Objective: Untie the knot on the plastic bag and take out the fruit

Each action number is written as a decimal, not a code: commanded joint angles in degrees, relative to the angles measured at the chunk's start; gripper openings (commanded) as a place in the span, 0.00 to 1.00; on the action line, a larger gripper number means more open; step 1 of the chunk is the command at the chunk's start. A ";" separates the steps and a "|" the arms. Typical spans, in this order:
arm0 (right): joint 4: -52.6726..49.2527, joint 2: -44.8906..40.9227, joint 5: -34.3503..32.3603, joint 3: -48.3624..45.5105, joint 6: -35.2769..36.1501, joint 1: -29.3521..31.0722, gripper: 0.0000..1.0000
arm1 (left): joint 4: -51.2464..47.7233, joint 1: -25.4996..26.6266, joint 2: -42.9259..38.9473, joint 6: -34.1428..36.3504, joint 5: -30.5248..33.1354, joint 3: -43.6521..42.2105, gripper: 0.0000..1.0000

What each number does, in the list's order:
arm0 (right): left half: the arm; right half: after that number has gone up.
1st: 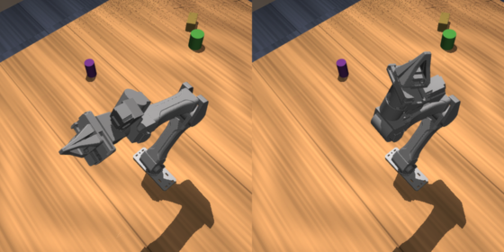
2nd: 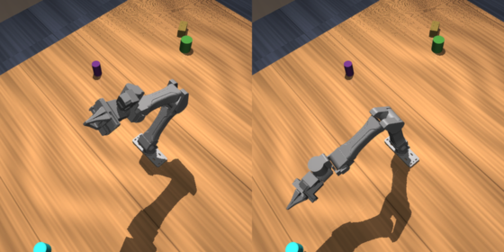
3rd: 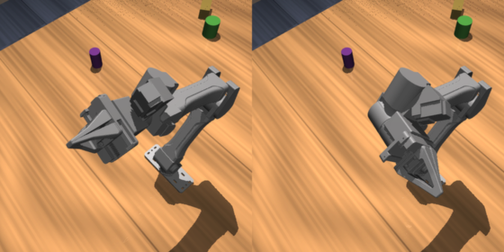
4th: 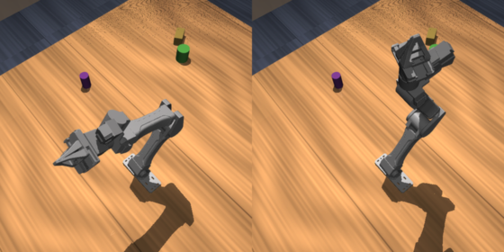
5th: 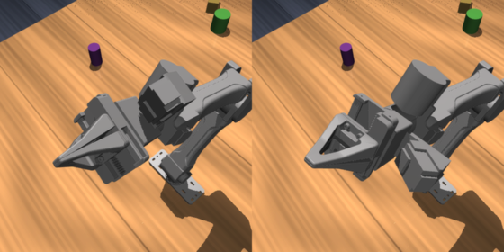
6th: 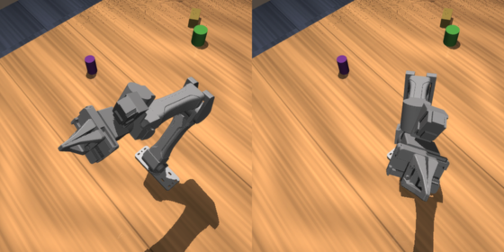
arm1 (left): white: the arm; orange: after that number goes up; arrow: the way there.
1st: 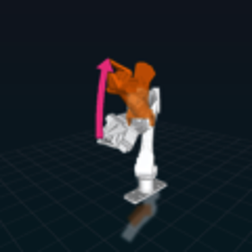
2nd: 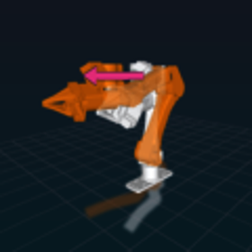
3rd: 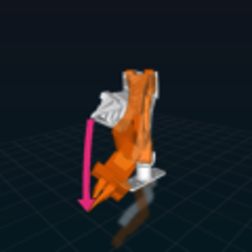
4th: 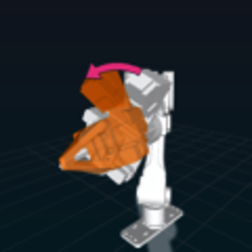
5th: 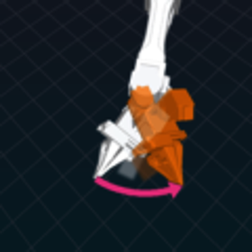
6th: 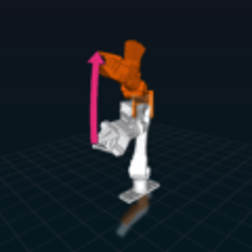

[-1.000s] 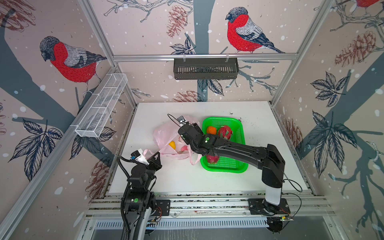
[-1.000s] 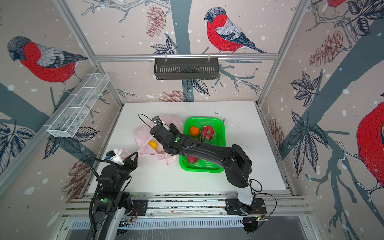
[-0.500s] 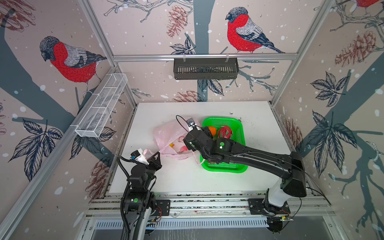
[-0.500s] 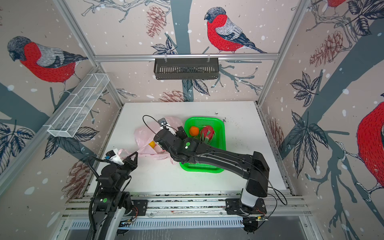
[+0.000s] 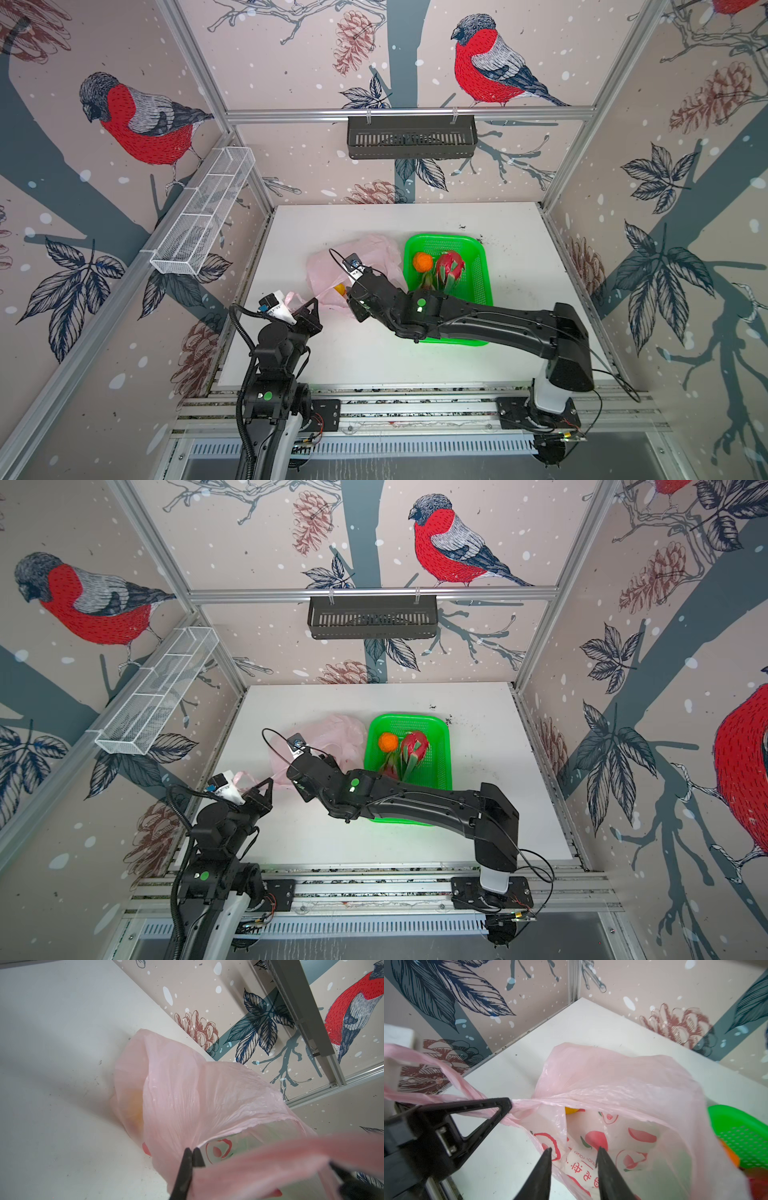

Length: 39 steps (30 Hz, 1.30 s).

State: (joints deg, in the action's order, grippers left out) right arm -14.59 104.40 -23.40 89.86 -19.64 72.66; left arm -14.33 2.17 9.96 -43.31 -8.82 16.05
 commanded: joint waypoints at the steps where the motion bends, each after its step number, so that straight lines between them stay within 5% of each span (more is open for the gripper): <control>1: 5.88 2.96 7.15 -0.75 -3.62 -1.65 0.35 | 2.20 0.02 1.63 2.49 0.32 2.22 0.00; 11: 15.68 11.31 15.80 -3.59 -8.17 -6.26 0.34 | 3.03 0.00 5.37 5.08 -2.28 5.71 0.00; 28: 43.45 18.58 35.10 -10.47 -20.09 -11.57 0.68 | 6.33 0.77 11.69 6.28 -7.96 9.13 0.00; 39: 46.27 25.83 31.63 -4.02 -28.21 -11.78 0.75 | 6.77 3.89 11.83 5.76 -9.43 7.41 0.00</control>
State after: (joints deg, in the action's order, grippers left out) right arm 28.77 129.56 10.26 84.84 -44.97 60.84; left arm -10.02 5.85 22.06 -37.54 -16.56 23.68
